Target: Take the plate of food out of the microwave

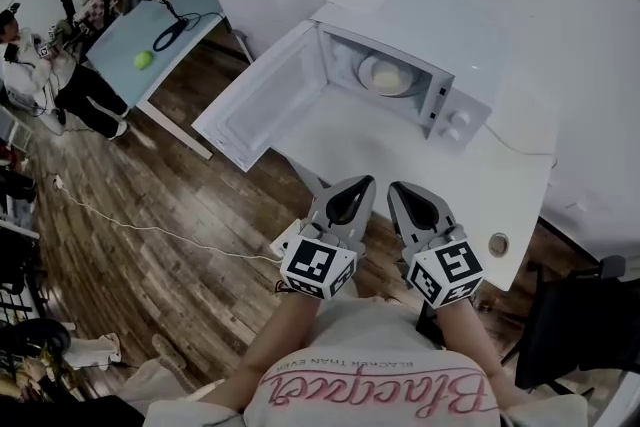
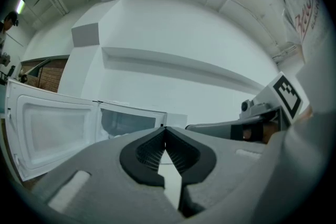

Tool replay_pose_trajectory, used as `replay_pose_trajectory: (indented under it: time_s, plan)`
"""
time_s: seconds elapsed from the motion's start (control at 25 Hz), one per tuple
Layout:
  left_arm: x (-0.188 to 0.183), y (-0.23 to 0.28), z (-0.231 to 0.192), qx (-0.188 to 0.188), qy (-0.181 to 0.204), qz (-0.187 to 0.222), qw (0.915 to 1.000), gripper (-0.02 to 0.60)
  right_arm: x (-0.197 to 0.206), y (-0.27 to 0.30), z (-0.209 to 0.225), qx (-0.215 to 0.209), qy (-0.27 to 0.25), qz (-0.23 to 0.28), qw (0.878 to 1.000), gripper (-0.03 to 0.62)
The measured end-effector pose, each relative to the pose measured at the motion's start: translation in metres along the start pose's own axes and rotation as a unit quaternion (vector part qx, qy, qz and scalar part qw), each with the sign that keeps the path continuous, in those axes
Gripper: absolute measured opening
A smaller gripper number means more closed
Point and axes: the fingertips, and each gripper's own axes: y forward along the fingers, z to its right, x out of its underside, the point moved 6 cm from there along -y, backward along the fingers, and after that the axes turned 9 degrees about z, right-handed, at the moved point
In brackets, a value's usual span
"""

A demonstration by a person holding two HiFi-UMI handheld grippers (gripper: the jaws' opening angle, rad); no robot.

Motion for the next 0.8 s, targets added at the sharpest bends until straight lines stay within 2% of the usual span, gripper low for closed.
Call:
replay_pose_trajectory:
  time_s: [0.52, 0.8]
  plan:
    - [0.001, 0.004, -0.088, 0.031, -0.037, 0.000, 0.9988, 0.005, 0.011, 0.073, -0.020, 0.030, 0.051, -0.007, 0.998, 0.012]
    - [-0.003, 0.003, -0.132, 0.051, -0.044, 0.002, 0.9977, 0.005, 0.003, 0.110, -0.039, -0.002, 0.076, 0.033, 0.997, 0.012]
